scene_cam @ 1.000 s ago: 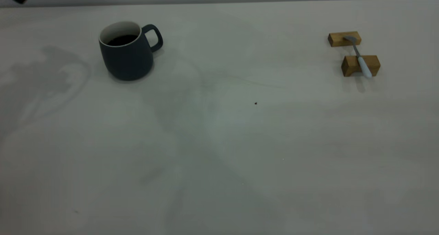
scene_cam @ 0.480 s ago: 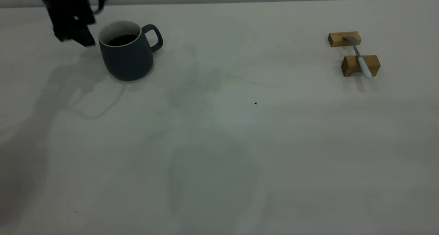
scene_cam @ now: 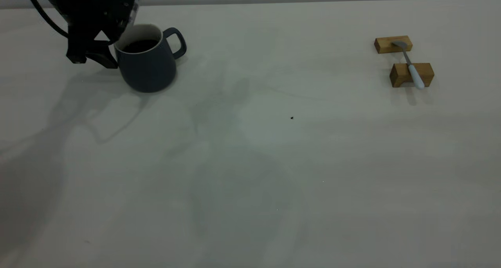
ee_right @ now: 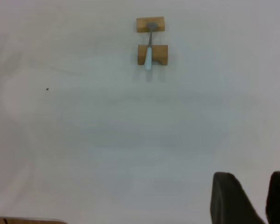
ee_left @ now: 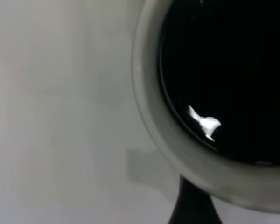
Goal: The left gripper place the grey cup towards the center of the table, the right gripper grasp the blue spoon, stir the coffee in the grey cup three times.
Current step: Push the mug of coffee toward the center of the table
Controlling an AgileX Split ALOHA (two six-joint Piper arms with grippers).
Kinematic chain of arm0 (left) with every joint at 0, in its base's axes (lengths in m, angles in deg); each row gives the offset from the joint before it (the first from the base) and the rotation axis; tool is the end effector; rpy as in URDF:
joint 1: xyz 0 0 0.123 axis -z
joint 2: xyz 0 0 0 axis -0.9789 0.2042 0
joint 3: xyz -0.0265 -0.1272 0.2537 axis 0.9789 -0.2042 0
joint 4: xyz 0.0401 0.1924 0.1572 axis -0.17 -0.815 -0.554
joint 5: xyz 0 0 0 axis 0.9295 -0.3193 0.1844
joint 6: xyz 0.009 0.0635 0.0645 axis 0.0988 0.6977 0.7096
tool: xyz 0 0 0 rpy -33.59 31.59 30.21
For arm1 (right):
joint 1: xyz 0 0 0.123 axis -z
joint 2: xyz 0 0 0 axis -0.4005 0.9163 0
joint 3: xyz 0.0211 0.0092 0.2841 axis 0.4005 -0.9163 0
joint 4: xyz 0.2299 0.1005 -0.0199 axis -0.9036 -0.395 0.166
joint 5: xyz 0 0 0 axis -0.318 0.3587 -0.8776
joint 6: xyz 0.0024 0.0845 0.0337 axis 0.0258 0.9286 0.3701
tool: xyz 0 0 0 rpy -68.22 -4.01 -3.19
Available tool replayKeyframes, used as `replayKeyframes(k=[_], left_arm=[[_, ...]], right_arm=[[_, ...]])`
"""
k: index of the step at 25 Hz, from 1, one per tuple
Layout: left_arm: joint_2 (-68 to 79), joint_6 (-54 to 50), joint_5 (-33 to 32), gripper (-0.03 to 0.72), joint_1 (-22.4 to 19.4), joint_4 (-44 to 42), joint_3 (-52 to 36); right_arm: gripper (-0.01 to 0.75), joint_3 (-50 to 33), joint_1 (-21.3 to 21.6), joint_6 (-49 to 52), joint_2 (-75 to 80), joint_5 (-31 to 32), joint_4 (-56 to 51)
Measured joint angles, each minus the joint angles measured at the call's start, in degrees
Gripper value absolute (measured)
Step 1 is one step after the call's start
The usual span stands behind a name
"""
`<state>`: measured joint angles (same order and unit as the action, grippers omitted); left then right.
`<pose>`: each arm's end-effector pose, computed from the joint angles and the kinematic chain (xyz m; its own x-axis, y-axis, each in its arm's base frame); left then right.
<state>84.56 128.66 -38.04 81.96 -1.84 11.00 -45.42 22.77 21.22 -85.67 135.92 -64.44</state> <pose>0.4824 -0.0392 0.0498 0.1313 0.9894 -0.0618 0.9050 -0.0941 0.4150 -0.0022 0.0022 0.2629 -0.5638 -0.0357 -0.8252 -0.0507 0.9987 -0.0086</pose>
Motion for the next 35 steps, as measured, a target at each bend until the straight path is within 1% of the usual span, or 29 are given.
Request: replayKeyframes(k=[4,9,14,20,25,29,35], left_arm=[[0.1,3.7,-0.3,0.585,1.8,5.3,0.0],[0.7,3.6,0.1,0.585,5.2,6.8,0.1],[1.6,-0.3,1.0,0.585,9.7,6.8,0.1],[2.7,-6.2,4.4,0.585,16.2,7.0,0.1],[2.8,-9.0,7.3,0.585,20.2,7.0,0.1],[2.8,-9.4,7.9,0.585,22.0,8.8,0.1],[2.8,-9.4,9.0,0.585,23.5,9.8,0.1]], right_arm=[[0.238,0.0,0.0,0.0,0.0,0.0,0.0],[0.238,0.0,0.0,0.0,0.0,0.0,0.0],[0.238,0.0,0.0,0.0,0.0,0.0,0.0],[0.238,0.0,0.0,0.0,0.0,0.0,0.0],[0.238,0.0,0.0,0.0,0.0,0.0,0.0],[0.238,0.0,0.0,0.0,0.0,0.0,0.0],[0.238,0.0,0.0,0.0,0.0,0.0,0.0]])
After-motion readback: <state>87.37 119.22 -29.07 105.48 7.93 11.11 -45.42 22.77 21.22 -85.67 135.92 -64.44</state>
